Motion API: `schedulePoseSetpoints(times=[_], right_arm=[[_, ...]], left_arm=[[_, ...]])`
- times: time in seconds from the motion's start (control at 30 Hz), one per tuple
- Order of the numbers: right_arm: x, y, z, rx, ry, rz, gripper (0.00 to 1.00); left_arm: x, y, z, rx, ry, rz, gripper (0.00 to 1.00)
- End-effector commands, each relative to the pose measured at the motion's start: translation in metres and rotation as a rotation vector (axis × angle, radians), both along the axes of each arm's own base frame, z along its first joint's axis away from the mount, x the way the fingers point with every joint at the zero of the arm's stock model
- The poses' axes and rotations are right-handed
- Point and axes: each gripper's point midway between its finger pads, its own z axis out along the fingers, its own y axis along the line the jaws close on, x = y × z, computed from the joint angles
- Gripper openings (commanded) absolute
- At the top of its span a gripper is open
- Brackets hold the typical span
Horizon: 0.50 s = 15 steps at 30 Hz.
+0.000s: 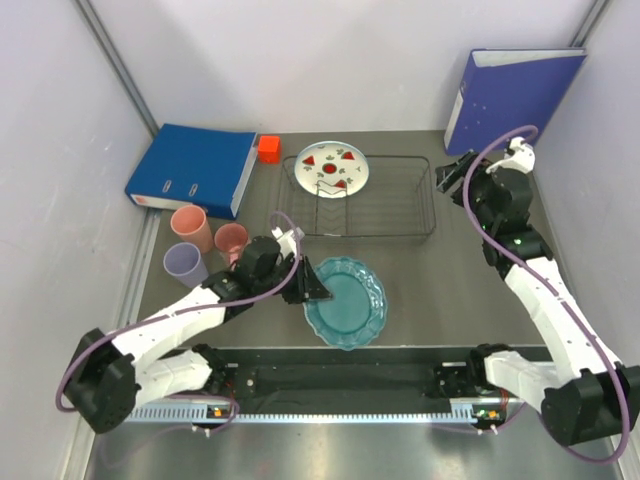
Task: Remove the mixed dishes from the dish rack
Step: Place the plate at the center of the board.
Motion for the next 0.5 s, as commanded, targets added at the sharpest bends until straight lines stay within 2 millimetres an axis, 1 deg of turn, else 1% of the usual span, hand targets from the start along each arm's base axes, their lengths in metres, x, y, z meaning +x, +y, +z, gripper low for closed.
schedulePoseSetpoints(times=[0.0, 0.03, 0.1, 0.17, 0.2, 0.23, 0.37, 0.47], right_arm=[[-0.011, 0.011, 0.028, 0.025, -0.073, 0.048, 0.77], [-0.013, 0.011, 0.026, 0.026, -0.072, 0.052, 0.77], [-0.018, 0.014, 0.022, 0.037, -0.073, 0.066, 0.77], [-0.023, 0.017, 0.015, 0.048, -0.069, 0.083, 0.77], [-0.024, 0.017, 0.012, 0.051, -0.067, 0.084, 0.77], [-0.027, 0.018, 0.006, 0.053, -0.062, 0.089, 0.77], [-0.032, 0.022, -0.003, 0.061, -0.054, 0.111, 0.77], [-0.035, 0.024, -0.007, 0.061, -0.049, 0.121, 0.78]], left_arm=[[0.019, -0.029, 0.040, -0.172, -0.101, -0.032, 0.00], [0.018, -0.030, 0.034, -0.172, -0.082, -0.037, 0.00], [0.023, -0.034, 0.024, -0.174, -0.066, -0.033, 0.00], [0.025, -0.036, 0.011, -0.162, -0.032, -0.025, 0.00], [0.026, -0.038, 0.009, -0.164, -0.028, -0.022, 0.00], [0.027, -0.039, 0.000, -0.149, -0.009, -0.020, 0.00], [0.029, -0.041, -0.015, -0.122, 0.027, -0.022, 0.00], [0.030, -0.039, -0.021, -0.100, 0.033, -0.015, 0.00]])
